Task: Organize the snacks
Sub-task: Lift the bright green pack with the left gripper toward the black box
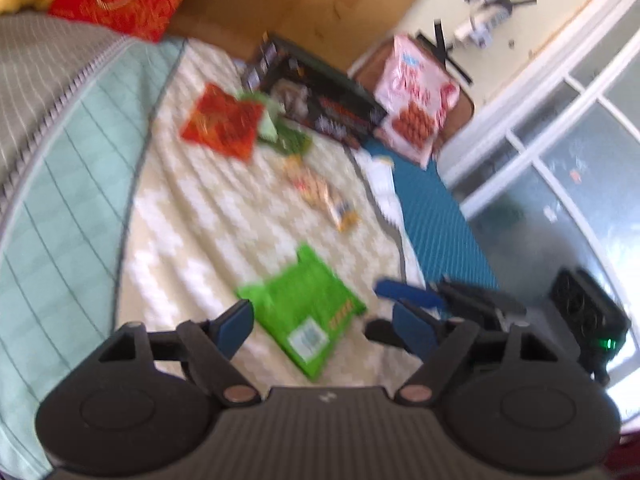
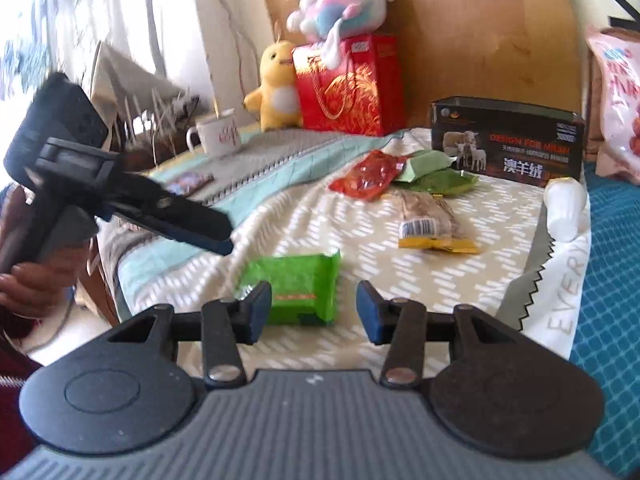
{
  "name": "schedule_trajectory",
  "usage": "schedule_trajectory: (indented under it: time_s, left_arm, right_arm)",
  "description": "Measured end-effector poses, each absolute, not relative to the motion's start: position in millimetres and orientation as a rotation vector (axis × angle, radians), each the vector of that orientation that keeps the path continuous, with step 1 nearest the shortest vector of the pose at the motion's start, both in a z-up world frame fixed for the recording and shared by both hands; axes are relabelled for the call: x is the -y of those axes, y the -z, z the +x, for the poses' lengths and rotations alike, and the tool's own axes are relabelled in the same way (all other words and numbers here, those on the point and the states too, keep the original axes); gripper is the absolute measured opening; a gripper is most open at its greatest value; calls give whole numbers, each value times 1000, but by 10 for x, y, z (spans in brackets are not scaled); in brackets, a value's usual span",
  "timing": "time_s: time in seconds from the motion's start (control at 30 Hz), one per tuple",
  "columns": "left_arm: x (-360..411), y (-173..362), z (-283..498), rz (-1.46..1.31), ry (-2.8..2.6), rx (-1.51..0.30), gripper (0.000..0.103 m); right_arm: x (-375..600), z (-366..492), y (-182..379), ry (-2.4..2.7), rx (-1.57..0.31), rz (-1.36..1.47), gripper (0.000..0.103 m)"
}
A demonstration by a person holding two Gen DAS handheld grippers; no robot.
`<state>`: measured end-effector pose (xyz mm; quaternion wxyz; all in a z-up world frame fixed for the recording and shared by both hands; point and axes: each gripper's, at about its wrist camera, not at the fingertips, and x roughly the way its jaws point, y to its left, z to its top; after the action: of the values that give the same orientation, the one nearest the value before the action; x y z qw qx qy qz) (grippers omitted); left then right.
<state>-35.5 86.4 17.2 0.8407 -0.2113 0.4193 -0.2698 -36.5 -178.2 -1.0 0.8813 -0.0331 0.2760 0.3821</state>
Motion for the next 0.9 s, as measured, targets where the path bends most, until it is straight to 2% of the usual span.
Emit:
schedule_trajectory:
  time_s: [0.1,0.23,0.3,0.5,0.67,0.9]
  left_arm:
    - [-770,-50,-357,-439,559,-915,79]
    - [-754,-60,-304,-435,540,-902,63]
    - [-779,-77,-256,-435,517,-899,61]
    - [-994,-102,-147,-438,431,-881,61]
    - [-1137,-73,-102,-468,425,-869,61]
    - [-1112,-44,-56,-458,455,-846,65]
  right_arm:
    - [1665,-301,98,-826,-604,-137,50]
    - [1516,-301,162,-856,-591,-191,51]
    - [1432,-305,169,-844,-573,-212,49]
    - [1185,-275,183,-851,-552,-226,46]
    - [1043,-260,212,-859,-535,-256,48]
    - [1211,-123,216,-805,-565,-103,50]
